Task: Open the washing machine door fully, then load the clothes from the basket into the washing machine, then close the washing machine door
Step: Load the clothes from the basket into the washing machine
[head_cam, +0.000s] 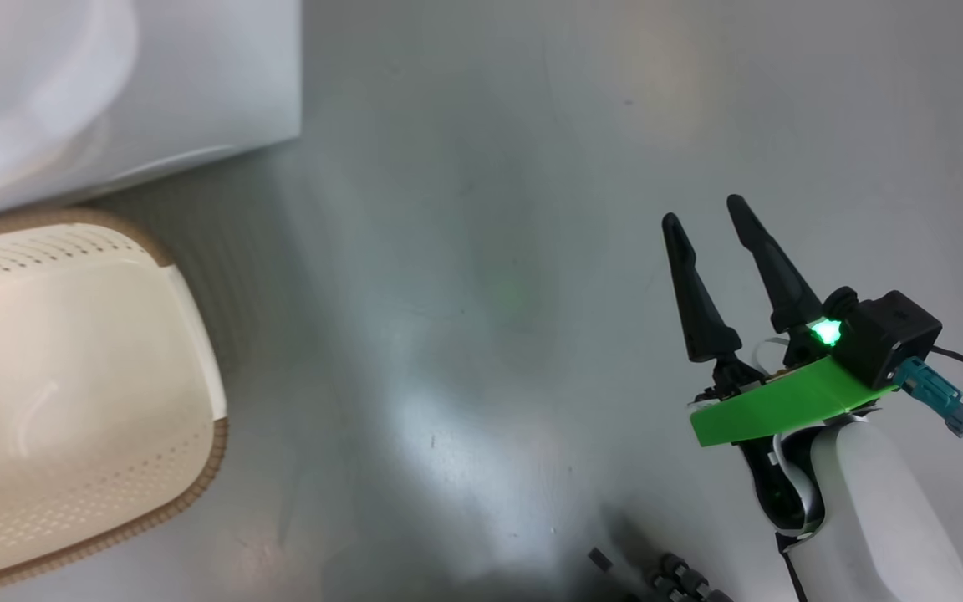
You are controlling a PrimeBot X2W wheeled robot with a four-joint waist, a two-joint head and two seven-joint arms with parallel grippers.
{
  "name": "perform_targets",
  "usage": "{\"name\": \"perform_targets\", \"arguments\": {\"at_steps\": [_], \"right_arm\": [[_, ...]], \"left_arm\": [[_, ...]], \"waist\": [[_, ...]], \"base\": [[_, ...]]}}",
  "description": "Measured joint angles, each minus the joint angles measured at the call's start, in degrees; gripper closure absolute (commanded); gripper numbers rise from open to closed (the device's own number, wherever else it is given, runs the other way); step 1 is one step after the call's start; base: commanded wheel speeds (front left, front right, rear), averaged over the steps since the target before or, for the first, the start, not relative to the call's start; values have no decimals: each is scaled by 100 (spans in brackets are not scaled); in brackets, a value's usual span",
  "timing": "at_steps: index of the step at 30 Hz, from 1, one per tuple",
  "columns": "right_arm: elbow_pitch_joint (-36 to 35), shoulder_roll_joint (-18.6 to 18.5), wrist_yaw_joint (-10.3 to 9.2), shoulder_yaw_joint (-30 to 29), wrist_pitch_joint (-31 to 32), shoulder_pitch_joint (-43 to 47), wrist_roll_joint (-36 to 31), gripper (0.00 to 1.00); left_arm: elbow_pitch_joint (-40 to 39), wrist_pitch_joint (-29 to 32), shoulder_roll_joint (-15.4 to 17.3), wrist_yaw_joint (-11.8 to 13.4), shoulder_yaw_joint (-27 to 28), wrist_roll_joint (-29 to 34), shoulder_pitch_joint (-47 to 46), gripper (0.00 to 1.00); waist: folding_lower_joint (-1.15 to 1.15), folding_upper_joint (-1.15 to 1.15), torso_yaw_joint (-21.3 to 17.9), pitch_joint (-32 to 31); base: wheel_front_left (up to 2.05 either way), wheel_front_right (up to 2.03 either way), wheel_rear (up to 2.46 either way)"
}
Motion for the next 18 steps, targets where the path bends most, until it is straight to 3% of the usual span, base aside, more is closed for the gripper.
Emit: {"name": "perform_targets", "arguments": {"at_steps": [18], "right_arm": [[111, -5, 0, -267, 0, 289, -463, 0]], "left_arm": [[-1552, 1, -580, 0, -27, -199, 2603, 0]], "waist": [[0, 0, 650, -815]], "base": [[0, 0, 0]]}}
